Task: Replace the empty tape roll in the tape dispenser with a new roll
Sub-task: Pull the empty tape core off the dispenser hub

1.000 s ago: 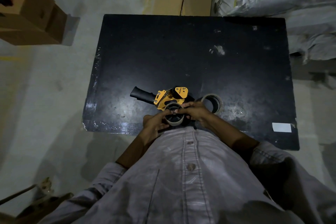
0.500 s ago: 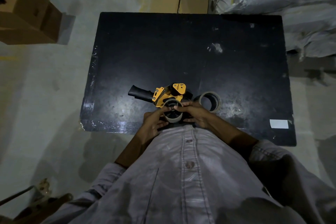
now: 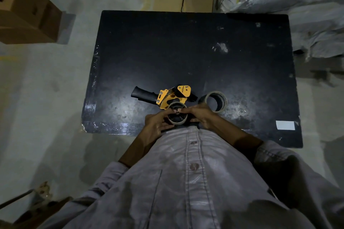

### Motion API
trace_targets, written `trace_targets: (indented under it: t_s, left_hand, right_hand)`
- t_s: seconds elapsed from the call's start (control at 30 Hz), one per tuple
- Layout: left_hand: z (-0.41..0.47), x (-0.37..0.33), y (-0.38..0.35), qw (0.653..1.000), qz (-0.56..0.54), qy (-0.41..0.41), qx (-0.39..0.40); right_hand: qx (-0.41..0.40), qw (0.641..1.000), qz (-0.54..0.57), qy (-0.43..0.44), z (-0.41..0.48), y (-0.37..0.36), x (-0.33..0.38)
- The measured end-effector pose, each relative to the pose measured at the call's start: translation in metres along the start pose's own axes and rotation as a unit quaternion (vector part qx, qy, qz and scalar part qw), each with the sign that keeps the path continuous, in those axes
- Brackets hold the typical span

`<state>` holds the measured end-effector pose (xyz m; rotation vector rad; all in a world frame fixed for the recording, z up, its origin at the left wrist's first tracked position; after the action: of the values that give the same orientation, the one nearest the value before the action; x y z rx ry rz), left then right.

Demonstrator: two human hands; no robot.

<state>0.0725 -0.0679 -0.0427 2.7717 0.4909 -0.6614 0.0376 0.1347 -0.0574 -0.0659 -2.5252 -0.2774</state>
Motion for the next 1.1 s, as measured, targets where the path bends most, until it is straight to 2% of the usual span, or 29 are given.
trace_targets:
  t_s: [0.8, 1.1]
  left_hand:
    - [-0.006, -0.009, 0.002, 0.998, 0.049, -0.025, -0.035]
    - [-0.005, -0.014, 0.003, 0.996, 0.048, -0.052, -0.061]
  right_hand:
    - [-0.019, 1.000, -0.007, 0.008, 0.000, -0.002, 0.000]
    - [-0.057, 0.997, -0.043, 0.034, -0.001, 0.004, 0.004]
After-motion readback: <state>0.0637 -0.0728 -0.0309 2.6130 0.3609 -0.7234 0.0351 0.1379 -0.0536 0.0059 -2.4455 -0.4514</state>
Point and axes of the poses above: each hand's wrist, its own z-axis towards the middle knuckle, its own y-axis out of the back of the hand, x = y × z, the point moved 6 cm from there along z, towards the middle knuckle, and after that the axes turned 15 degrees about -x, right-handed, at the moved point
